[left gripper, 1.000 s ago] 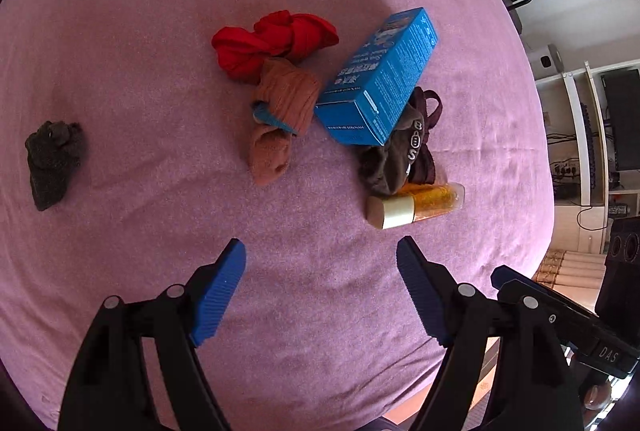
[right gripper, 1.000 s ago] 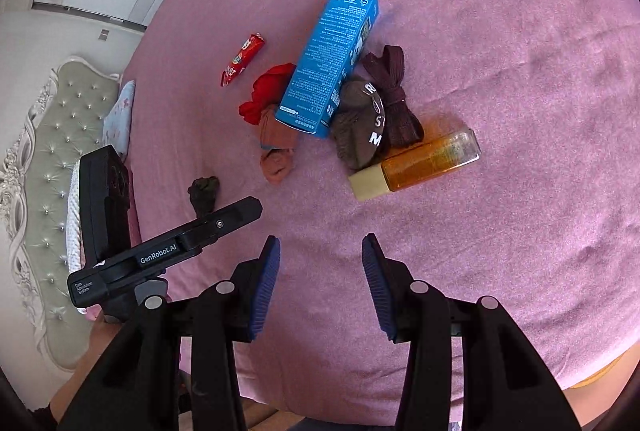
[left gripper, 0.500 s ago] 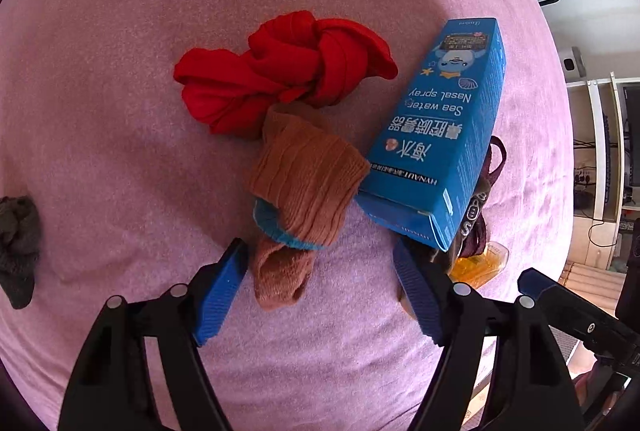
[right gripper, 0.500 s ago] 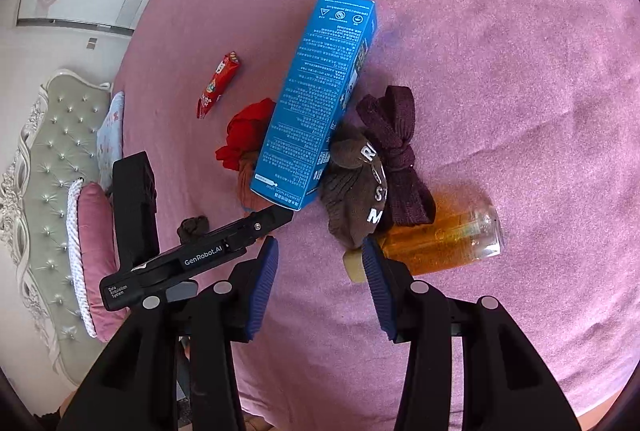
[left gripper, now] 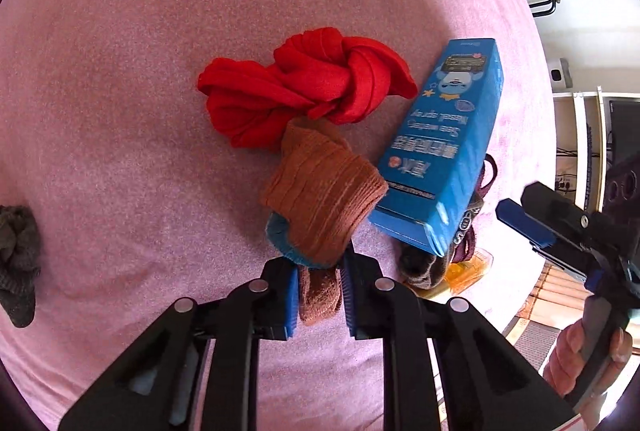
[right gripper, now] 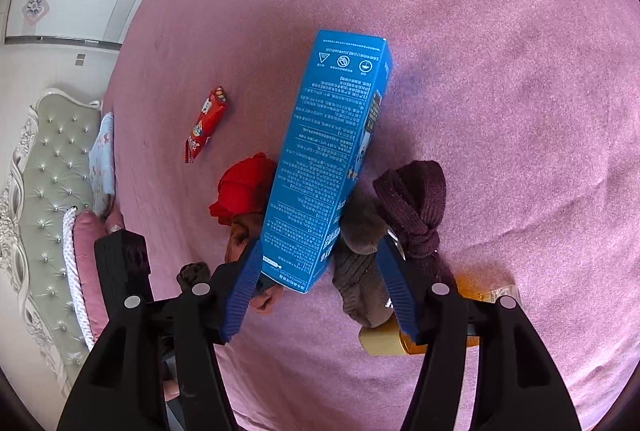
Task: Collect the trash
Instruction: 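Grasp the brown sock with the left tool while the right grasps the blue box, then carry sock and blue box to the yellow bucket and open both tools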
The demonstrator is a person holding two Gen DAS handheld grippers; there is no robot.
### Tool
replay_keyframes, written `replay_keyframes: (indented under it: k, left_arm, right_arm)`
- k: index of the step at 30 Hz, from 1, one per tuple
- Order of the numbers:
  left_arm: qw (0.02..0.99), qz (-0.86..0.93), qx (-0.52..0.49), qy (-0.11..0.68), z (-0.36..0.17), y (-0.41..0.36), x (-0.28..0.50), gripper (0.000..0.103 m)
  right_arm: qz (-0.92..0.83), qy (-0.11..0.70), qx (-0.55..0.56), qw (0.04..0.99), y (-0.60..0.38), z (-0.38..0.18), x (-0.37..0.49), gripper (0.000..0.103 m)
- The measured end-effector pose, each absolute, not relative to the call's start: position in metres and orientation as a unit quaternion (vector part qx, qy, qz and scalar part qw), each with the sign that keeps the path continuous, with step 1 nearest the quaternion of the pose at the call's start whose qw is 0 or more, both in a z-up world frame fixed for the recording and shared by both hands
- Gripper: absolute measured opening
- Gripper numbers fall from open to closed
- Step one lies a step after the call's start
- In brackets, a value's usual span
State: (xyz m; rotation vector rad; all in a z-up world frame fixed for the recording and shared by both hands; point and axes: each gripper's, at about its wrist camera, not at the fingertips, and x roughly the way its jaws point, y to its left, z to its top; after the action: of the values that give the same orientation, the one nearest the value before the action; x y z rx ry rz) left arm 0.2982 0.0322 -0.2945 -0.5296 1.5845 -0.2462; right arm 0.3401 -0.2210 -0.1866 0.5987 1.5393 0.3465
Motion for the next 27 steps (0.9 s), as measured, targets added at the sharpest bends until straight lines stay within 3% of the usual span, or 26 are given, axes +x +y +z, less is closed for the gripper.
replay_keyframes:
  k: [6,19,27]
  left_arm:
    - [0.655,-0.118,-0.291,0.688,-0.291,0.047,0.292,0.017]
    - [0.646,-0.122,-0.322,0.681,-0.283,0.068,0.274,0.017]
    - [0.641,-0.119,-0.344,0.676,-0.284,0.067,0.285,0.017]
  right_arm:
    - [0.126,0.692,0.279,0.654,-0.207,-0.199,0.364,0.068]
    - [0.065,0.741,0.214,0.633,-0.16,-0.231,0.397,0.069]
    - [0.054,0.744,0.192,0.637,-0.154,-0.226,0.394,0.05]
